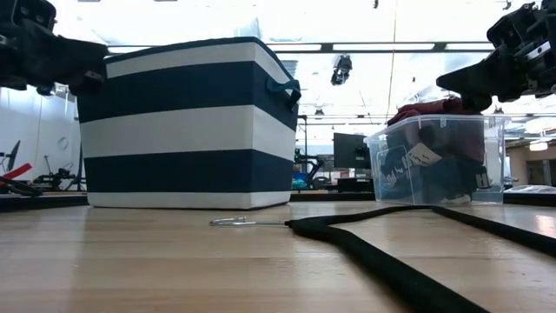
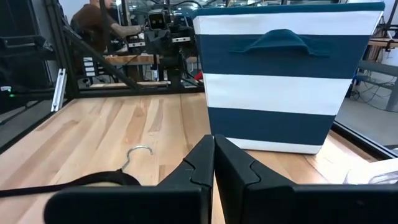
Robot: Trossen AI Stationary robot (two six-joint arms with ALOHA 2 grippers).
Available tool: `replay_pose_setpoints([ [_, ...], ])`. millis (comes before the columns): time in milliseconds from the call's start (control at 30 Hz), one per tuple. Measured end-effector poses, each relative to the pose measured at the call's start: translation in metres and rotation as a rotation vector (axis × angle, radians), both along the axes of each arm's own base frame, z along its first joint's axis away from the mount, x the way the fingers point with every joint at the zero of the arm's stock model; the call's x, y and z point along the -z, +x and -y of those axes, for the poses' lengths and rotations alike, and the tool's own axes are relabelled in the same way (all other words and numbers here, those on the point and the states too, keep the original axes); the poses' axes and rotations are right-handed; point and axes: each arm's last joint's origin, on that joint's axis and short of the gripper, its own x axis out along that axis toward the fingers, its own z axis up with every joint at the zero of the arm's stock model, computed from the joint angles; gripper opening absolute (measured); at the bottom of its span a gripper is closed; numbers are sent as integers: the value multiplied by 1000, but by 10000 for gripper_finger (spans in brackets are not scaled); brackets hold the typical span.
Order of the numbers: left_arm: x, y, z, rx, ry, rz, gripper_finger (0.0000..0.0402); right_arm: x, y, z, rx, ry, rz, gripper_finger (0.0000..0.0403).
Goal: Pick & Place Cloths
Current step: Return to Home Position
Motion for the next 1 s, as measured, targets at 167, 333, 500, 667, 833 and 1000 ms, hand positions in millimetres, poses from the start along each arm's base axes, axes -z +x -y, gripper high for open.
replay_pose_setpoints([
  [167, 2, 2, -5, -26, 26, -15, 4, 0, 0, 0, 0, 0, 0, 9],
  [333, 2, 4, -13, -53, 25, -10, 4, 0, 0, 0, 0, 1, -1, 9],
  [500, 2, 5, -25, -175, 1, -15, 4, 0, 0, 0, 0, 1, 0, 9],
  [667, 2, 6, -31, -163, -76, -23, 6, 0, 0, 0, 0, 1, -1, 9],
  [833, 5, 6, -31, -164, -95, -54, 24, 0, 0, 0, 0, 2, -1, 9],
  [1000, 5, 6, -31, -165, -97, -52, 28, 0, 0, 0, 0, 2, -1, 9],
])
